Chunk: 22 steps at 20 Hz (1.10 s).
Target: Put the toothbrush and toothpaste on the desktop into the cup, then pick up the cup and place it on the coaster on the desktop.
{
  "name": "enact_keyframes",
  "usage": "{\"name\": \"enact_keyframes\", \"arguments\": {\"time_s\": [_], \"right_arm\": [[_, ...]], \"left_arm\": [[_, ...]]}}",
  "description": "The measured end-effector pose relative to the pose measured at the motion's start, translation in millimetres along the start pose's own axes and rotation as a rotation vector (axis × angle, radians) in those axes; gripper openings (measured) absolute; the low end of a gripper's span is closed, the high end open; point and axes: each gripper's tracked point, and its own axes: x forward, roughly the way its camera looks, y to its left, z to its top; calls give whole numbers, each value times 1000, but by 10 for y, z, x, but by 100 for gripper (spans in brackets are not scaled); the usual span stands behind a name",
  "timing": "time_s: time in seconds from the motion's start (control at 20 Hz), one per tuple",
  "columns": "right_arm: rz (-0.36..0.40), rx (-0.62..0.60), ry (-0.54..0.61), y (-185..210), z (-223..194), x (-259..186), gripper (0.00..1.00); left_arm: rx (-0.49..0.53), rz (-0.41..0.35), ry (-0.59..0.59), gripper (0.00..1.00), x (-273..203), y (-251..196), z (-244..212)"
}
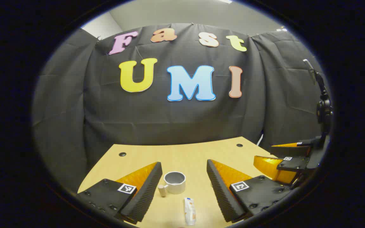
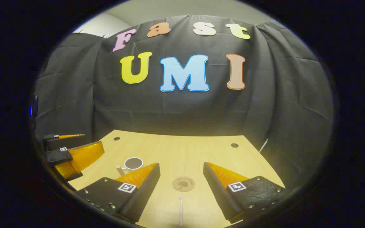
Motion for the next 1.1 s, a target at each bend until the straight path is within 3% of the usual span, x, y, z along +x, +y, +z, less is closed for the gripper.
{"name": "enact_keyframes", "arguments": {"time_s": [0.75, 1.1], "right_arm": [[9, 33, 90, -33, -230, 141, 89], [2, 36, 257, -12, -648, 243, 90]], "left_arm": [[-8, -28, 78, 95, 210, -178, -226], [-31, -23, 231, 93, 335, -173, -750]]}}
